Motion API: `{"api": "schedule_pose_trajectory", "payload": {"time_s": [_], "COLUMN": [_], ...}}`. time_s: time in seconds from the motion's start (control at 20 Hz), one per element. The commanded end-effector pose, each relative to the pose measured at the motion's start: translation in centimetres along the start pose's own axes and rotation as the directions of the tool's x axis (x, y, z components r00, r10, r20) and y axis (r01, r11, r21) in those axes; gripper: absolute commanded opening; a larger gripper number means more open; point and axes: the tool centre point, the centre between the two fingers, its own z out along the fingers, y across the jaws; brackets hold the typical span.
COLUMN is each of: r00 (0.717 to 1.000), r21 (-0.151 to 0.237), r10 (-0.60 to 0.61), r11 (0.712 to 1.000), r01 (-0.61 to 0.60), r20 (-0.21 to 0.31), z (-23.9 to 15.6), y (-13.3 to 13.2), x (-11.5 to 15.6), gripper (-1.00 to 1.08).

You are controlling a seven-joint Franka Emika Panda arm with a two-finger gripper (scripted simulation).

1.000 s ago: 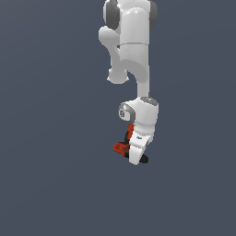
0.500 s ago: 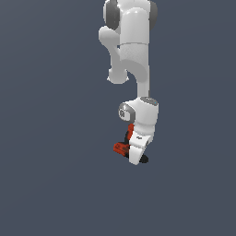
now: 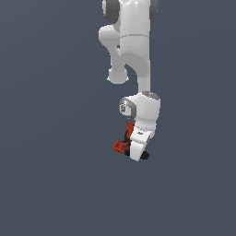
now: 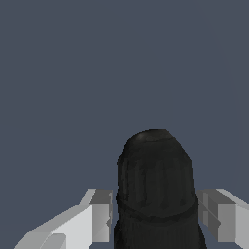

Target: Pick up the object and move it to a goal position.

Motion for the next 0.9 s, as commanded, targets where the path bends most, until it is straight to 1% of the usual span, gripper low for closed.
{"api": "schedule_pose_trajectory", "payload": {"time_s": [0.0, 0.3, 0.85], "r00": [1.000, 1.000, 1.000], "r21": [-0.006, -0.005, -0.003], "r10": [0.001, -0.001, -0.005], "r11": [1.000, 1.000, 1.000], "r01": [-0.001, 0.001, 0.005], "r20": [-0.005, -0.004, -0.002], "z": [-1.6, -6.1, -17.1], "y": [0.6, 1.2, 2.8], "x": [0.4, 1.0, 2.7], "gripper": [-1.00, -1.00, -1.00]}}
